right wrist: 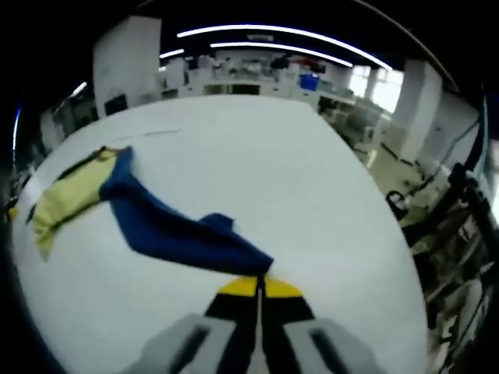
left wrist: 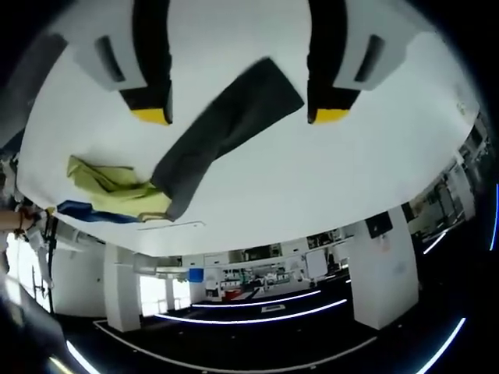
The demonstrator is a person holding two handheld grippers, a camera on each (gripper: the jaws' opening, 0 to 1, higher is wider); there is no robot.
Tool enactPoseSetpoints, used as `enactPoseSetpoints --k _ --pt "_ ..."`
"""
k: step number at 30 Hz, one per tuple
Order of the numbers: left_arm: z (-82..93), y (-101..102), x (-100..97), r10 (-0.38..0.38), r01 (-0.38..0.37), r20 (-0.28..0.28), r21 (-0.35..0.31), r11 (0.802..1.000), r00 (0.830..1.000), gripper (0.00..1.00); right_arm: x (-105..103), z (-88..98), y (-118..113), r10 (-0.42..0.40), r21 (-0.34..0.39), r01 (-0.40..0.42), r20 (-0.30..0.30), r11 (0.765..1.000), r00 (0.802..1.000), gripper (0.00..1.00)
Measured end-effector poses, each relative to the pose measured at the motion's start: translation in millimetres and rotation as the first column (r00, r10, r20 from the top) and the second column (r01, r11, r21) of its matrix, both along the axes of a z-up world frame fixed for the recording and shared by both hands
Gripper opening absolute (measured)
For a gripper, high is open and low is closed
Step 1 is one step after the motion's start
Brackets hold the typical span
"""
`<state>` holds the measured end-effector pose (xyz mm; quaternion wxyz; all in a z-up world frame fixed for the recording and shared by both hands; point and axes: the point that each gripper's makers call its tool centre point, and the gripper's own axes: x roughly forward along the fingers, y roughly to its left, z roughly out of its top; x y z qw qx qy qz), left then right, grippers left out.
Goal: Fold the garment on the visible template until the final outline fits inside the template.
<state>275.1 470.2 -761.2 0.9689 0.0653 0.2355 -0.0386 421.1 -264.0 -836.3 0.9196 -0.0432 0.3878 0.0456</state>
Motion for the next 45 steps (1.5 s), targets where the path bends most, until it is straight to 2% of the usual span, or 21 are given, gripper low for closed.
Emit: enactPoseSetpoints --k 2,6,10,14,23,25,28,29,32,37,40,45 --pt "0.9 -1.0 -0.4 -0.004 0.004 0.002 0.001 1.000 1.000 0.67 4.2 -0.8 -1.2 -0.023 0.028 0.023 0.008 0.999 1.000 0.02" --pt "-0.1 1.8 -0.8 -0.006 0.006 -0.004 0.013 1.000 1.000 0.66 11.7 -4.9 -2.6 -0.016 0.031 0.015 0.013 0.999 1.000 0.11" --pt "0.5 5.0 -1.0 0.005 -0.005 -0.005 0.011 1.000 1.000 0.65 13.1 -6.0 0.9 -0.008 0.037 0.007 0.021 0.999 1.000 0.08" --pt "-0.5 4.4 -2.4 0.003 -0.003 -0.014 0.018 1.000 1.000 0.64 13.6 -6.5 -1.4 -0.001 0.023 0.001 0.027 1.000 1.000 0.00" --pt "0.0 2.3 -1.0 0.010 -0.010 -0.018 0.016 1.000 1.000 0.62 -0.6 5.5 6.9 0.023 0.064 -0.027 0.054 0.998 0.998 0.00" --pt "0.7 -0.1 0.5 0.003 -0.003 -0.016 0.016 1.000 1.000 0.61 0.2 1.0 8.8 0.030 0.089 -0.036 0.062 0.995 0.998 0.00" --pt "1.6 -0.4 1.9 -0.002 0.002 -0.015 0.017 1.000 1.000 0.61 -8.3 18.7 12.6 0.016 0.110 -0.024 0.075 0.994 0.997 0.00" --pt "2.6 -1.0 2.1 -0.005 0.005 -0.013 0.019 1.000 1.000 0.61 -10.9 31.1 16.3 0.020 0.123 -0.030 0.078 0.992 0.997 0.00" --pt "2.7 -2.0 2.4 -0.009 0.009 -0.013 0.021 1.000 1.000 0.61 -21.7 37.7 27.7 0.043 0.185 -0.056 0.073 0.981 0.996 0.00" --pt "2.2 -4.4 2.7 -0.013 0.014 -0.012 0.019 1.000 1.000 0.61 -35.9 70.4 36.4 0.072 0.233 -0.094 0.103 0.968 0.992 0.00" --pt "0.6 -5.0 2.8 -0.021 0.021 -0.015 0.025 0.999 1.000 0.61 -44.7 82.5 40.7 0.064 0.286 -0.087 0.089 0.954 0.994 0.00" --pt "0.6 -7.4 3.6 -0.032 0.032 -0.009 0.025 0.999 0.999 0.62 -41.1 99.7 34.0 0.054 0.265 -0.080 0.103 0.961 0.993 0.00"
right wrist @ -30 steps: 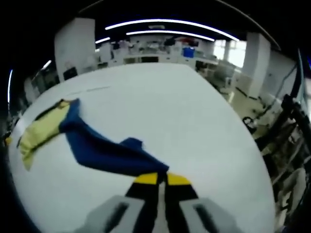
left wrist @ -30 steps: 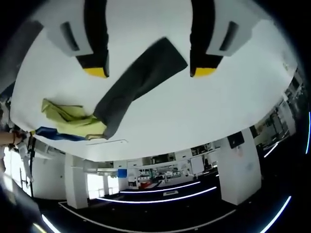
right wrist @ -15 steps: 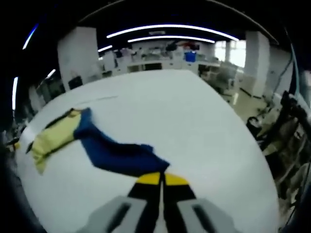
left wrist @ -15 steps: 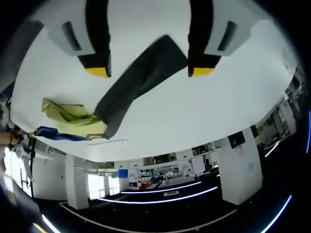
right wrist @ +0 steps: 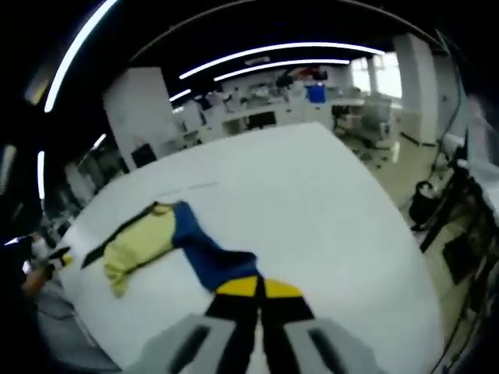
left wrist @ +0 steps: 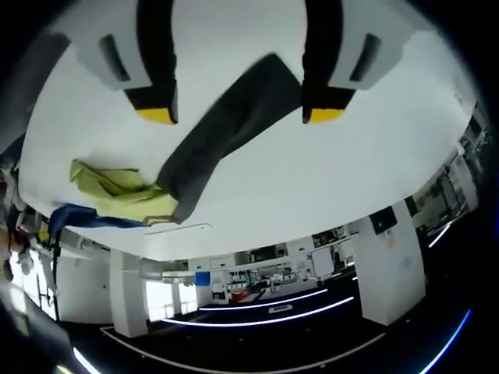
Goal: Fold the garment on the visible template until the final outline fits inside the template.
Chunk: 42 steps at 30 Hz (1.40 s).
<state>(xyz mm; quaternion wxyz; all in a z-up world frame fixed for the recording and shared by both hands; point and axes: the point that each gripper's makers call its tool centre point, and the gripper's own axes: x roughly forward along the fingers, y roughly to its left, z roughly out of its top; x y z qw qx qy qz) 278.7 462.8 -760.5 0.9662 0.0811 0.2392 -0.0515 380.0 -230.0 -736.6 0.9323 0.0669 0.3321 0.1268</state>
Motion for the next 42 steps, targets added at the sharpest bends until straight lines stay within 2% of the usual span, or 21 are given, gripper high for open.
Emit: enactPoseSetpoints --k 2,5,10,16,20,22,24,27,30,32,34,36,39,40,42 --pt "-1.2 -1.6 0.8 -0.003 0.003 -0.003 0.000 1.000 1.000 0.62 6.7 -5.3 -12.8 -0.032 -0.059 0.030 -0.020 0.998 0.999 0.00" --pt "-1.0 -6.0 1.5 -0.011 0.011 0.000 -0.005 1.000 1.000 0.62 18.2 -21.8 -26.8 -0.069 -0.111 0.062 -0.062 0.992 0.996 0.00" --pt "-2.2 -6.6 0.8 -0.017 0.017 -0.004 -0.002 1.000 1.000 0.62 39.9 -53.3 -38.9 -0.137 -0.120 0.123 -0.119 0.985 0.983 0.00" --pt "-2.6 -5.5 -0.3 -0.013 0.013 -0.007 -0.003 1.000 1.000 0.62 55.2 -78.3 -50.2 -0.210 -0.168 0.183 -0.159 0.969 0.965 0.00" --pt "-3.6 -5.5 -0.9 -0.012 0.012 -0.010 -0.002 1.000 1.000 0.62 53.3 -85.8 -51.9 -0.225 -0.231 0.181 -0.178 0.956 0.958 0.00" --pt "-5.0 -5.1 -1.4 -0.009 0.009 -0.014 -0.002 1.000 1.000 0.62 63.1 -90.3 -54.4 -0.223 -0.257 0.173 -0.179 0.951 0.958 0.00" --pt "-6.0 -5.6 -2.0 -0.008 0.008 -0.017 -0.001 1.000 1.000 0.62 70.5 -95.9 -59.3 -0.230 -0.263 0.178 -0.179 0.948 0.957 0.00" --pt "-8.3 -5.8 -2.7 -0.007 0.007 -0.020 -0.004 1.000 1.000 0.62 66.3 -97.6 -62.6 -0.237 -0.277 0.182 -0.183 0.944 0.954 0.00" --pt "-9.5 -6.5 -3.0 -0.009 0.008 -0.024 -0.003 1.000 1.000 0.61 72.4 -96.0 -63.5 -0.207 -0.315 0.151 -0.152 0.937 0.967 0.00" --pt "-9.2 -8.3 -2.5 -0.010 0.010 -0.023 -0.006 1.000 1.000 0.61 73.0 -91.3 -60.3 -0.198 -0.307 0.148 -0.139 0.940 0.970 0.00" --pt "-8.4 -11.1 -1.2 -0.015 0.015 -0.021 -0.007 1.000 1.000 0.61 72.9 -82.0 -51.5 -0.179 -0.280 0.141 -0.113 0.950 0.977 0.10" --pt "-7.8 -14.6 0.4 -0.022 0.022 -0.019 -0.008 1.000 1.000 0.62 72.9 -77.3 -42.8 -0.157 -0.264 0.127 -0.096 0.956 0.983 0.25" --pt "-5.4 -24.4 3.4 -0.040 0.039 -0.015 -0.018 0.999 0.999 0.62 75.2 -72.6 -32.6 -0.123 -0.223 0.102 -0.079 0.969 0.989 0.41" --pt "-4.4 -28.0 4.5 -0.046 0.046 -0.012 -0.021 0.999 0.999 0.63 70.1 -66.7 -22.1 -0.105 -0.206 0.088 -0.074 0.975 0.992 0.44" --pt "-2.2 -38.3 6.9 -0.065 0.065 -0.006 -0.031 0.997 0.998 0.63 69.7 -65.5 -15.2 -0.085 -0.193 0.071 -0.070 0.979 0.994 0.50"
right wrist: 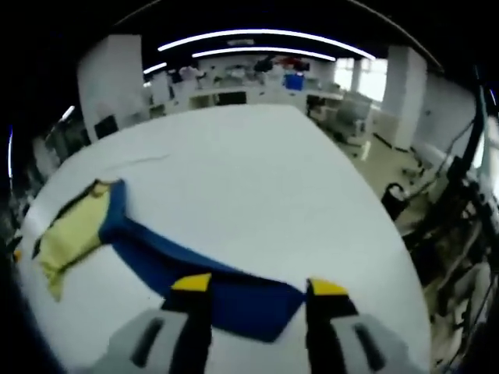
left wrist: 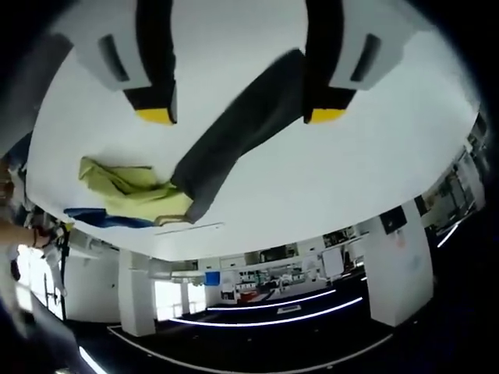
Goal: Fold the garment on the visible template until the final outline fits inside the template.
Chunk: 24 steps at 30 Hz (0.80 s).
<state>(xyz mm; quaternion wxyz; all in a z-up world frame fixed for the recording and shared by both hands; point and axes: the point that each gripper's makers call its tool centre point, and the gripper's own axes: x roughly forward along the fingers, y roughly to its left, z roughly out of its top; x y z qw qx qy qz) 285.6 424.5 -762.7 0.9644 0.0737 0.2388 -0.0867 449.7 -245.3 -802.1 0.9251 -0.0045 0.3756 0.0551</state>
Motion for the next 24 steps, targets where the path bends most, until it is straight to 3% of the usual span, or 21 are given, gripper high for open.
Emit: enactPoseSetpoints --k 3,4,7,15,21,24 --pt "0.6 -18.2 4.5 -0.047 0.047 0.005 -0.009 0.999 0.999 0.63 -1.3 2.5 17.2 0.042 0.047 -0.042 0.009 0.998 0.999 0.61" --pt "0.6 -21.1 5.2 -0.053 0.053 0.005 -0.010 0.999 0.999 0.63 -7.4 6.5 33.6 0.066 0.068 -0.067 0.018 0.995 0.998 0.66" --pt "2.5 -42.0 9.4 -0.107 0.107 0.010 -0.020 0.994 0.994 0.63 -7.7 7.3 44.5 0.136 0.084 -0.139 0.031 0.987 0.990 0.76" --pt "-0.1 -87.2 22.7 -0.218 0.218 0.012 -0.035 0.975 0.976 0.62 -18.1 25.6 104.8 0.314 0.132 -0.322 0.078 0.938 0.946 0.95" --pt "0.7 -136.2 29.7 -0.303 0.304 0.022 -0.048 0.952 0.953 0.60 -27.2 39.2 141.0 0.413 0.139 -0.426 0.112 0.894 0.904 0.99" --pt "0.1 -150.7 33.8 -0.344 0.345 0.033 -0.050 0.937 0.938 0.59 -35.6 43.4 158.4 0.457 0.133 -0.470 0.116 0.873 0.882 0.99"
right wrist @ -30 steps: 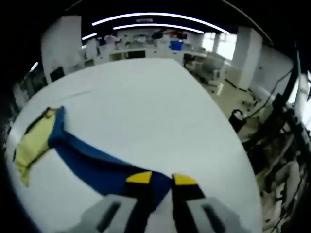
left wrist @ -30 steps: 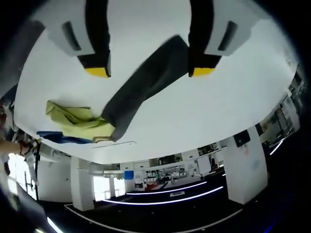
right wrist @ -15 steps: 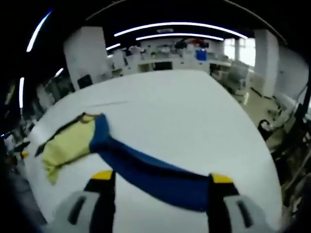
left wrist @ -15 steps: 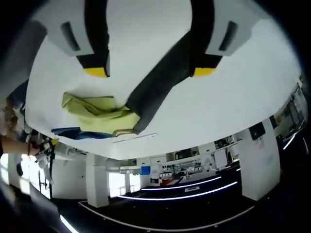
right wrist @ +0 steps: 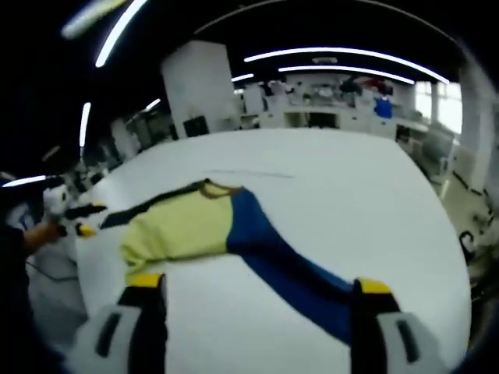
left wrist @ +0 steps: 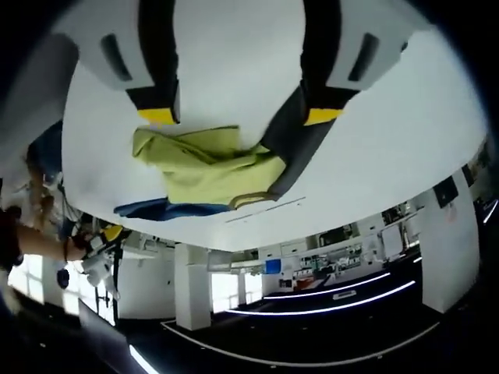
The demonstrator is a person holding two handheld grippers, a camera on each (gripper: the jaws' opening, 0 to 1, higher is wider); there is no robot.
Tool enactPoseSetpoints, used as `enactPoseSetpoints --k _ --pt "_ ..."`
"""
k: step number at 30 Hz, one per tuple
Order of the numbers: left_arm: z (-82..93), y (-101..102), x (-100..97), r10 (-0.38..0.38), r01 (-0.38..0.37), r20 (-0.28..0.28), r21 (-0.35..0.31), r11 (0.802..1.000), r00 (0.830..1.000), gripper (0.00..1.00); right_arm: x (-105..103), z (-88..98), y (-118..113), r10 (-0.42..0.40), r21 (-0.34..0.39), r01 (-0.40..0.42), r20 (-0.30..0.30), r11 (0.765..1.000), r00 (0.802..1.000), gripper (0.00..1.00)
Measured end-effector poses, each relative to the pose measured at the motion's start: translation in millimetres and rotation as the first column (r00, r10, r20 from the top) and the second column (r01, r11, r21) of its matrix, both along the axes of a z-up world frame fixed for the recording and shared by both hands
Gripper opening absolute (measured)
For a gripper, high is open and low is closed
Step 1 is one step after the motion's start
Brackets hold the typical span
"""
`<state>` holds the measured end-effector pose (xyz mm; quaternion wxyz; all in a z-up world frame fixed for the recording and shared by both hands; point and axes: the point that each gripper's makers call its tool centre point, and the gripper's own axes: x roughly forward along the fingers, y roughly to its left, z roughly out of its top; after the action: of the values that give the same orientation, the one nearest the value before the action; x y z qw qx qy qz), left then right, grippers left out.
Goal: Fold the garment on the visible template until the final outline fits inside the template.
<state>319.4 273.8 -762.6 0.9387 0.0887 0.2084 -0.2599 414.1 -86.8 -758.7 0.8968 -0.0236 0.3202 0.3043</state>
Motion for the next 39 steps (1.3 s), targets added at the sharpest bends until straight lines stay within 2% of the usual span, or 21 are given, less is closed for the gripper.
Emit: enactPoseSetpoints --k 7,13,16,24,25,29,33,34,36,39 --pt "-1.7 -45.4 6.6 -0.089 0.089 0.000 -0.043 0.995 0.996 0.56 -16.3 5.5 28.8 0.112 -0.019 -0.112 0.022 0.994 0.993 0.99" --pt "-4.3 -76.9 8.8 -0.133 0.132 -0.005 -0.077 0.988 0.991 0.53 -37.4 3.9 54.0 0.191 -0.032 -0.190 0.022 0.981 0.981 0.99" --pt "-3.8 -86.6 10.0 -0.153 0.152 -0.001 -0.096 0.984 0.988 0.52 -47.0 3.5 64.5 0.216 -0.029 -0.215 0.021 0.976 0.976 0.99" --pt "-10.6 -117.9 11.8 -0.209 0.207 -0.007 -0.096 0.974 0.978 0.48 -62.8 -1.2 81.4 0.274 -0.049 -0.273 0.028 0.961 0.961 0.99" --pt "-11.7 -121.0 12.0 -0.216 0.214 -0.006 -0.089 0.973 0.976 0.47 -64.8 -2.3 82.8 0.279 -0.054 -0.278 0.028 0.959 0.960 0.99" --pt "-23.4 -134.2 10.4 -0.271 0.271 -0.012 0.015 0.962 0.962 0.44 -73.9 -9.1 88.6 0.297 -0.063 -0.295 0.021 0.953 0.955 0.99" --pt "-30.7 -148.9 7.6 -0.301 0.301 -0.022 0.029 0.953 0.953 0.41 -79.8 -13.9 92.3 0.304 -0.059 -0.303 0.015 0.951 0.952 0.99" --pt "-36.1 -149.2 7.1 -0.322 0.323 -0.027 0.084 0.943 0.946 0.40 -81.1 -15.7 93.1 0.305 -0.058 -0.304 0.013 0.951 0.952 0.99" --pt "-42.5 -153.1 6.1 -0.344 0.344 -0.027 0.147 0.927 0.939 0.38 -84.7 -18.1 95.0 0.309 -0.059 -0.308 0.012 0.950 0.951 0.99" --pt "-46.8 -160.9 3.9 -0.342 0.344 -0.039 0.183 0.921 0.939 0.38 -87.0 -21.4 96.1 0.307 -0.056 -0.306 0.010 0.950 0.952 0.99"
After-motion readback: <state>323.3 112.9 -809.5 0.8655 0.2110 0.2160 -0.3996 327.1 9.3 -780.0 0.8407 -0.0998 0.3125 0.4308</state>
